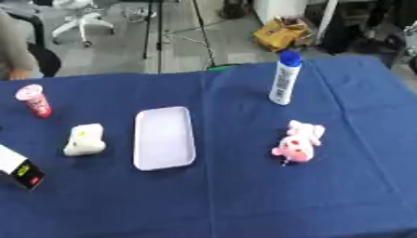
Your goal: Pick up objects on the table and place them in the box.
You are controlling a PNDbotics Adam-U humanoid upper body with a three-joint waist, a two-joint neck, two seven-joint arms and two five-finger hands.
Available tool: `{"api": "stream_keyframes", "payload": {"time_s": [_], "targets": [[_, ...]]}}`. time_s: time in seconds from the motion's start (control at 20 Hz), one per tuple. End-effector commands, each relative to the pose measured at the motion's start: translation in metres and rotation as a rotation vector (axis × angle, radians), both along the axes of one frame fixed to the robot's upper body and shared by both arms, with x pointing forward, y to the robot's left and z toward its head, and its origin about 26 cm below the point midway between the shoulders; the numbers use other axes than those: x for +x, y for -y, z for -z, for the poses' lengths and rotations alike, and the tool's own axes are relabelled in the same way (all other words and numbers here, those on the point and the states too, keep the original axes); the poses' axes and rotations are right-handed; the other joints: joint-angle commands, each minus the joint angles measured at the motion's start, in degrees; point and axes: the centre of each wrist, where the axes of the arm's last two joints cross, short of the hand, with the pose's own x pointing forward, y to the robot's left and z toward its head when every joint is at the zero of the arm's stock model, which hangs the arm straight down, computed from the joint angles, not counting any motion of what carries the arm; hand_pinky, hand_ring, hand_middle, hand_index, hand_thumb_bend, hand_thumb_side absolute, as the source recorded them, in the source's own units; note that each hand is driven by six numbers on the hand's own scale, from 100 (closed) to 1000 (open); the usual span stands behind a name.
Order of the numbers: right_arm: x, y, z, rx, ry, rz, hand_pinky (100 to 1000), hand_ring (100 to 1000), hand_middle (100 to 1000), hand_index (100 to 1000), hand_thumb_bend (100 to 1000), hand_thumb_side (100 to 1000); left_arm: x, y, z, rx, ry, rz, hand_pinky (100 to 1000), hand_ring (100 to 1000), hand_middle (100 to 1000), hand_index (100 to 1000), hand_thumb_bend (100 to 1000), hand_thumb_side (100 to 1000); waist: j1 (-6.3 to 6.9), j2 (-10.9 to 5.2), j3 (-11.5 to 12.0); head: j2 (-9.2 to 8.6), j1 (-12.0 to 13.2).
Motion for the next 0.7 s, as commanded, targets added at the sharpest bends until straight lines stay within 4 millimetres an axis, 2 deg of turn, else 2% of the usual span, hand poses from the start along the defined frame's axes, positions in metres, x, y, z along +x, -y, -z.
{"api": "stream_keyframes", "payload": {"time_s": [0.05,0.35,0.5,0.7], "targets": [[0.000,0.006,-0.008,-0.018,0.016,0.006,782,798,780,899,292,677,0.004,-0.007,-0.016,0.068,0.013,0.017,838,891,853,890,868,428,0.82,-1.34,-0.08,-0.79,-0.09],[0.000,0.006,-0.008,-0.019,0.011,-0.002,783,797,780,900,290,680,0.014,-0.010,-0.005,0.007,-0.014,0.030,843,886,847,882,818,407,0.62,-1.33,-0.19,-0.97,0.02],[0.001,0.005,-0.006,-0.016,0.003,-0.007,784,796,780,904,283,686,0.024,-0.009,0.000,-0.020,-0.053,0.036,845,889,844,871,762,379,0.59,-1.22,-0.43,-1.02,0.33],[0.001,0.006,-0.005,-0.013,0.001,-0.004,784,796,780,904,282,686,0.032,-0.009,0.008,-0.006,-0.119,0.043,846,887,833,863,752,368,0.64,-1.12,-0.63,-0.92,0.42]]}}
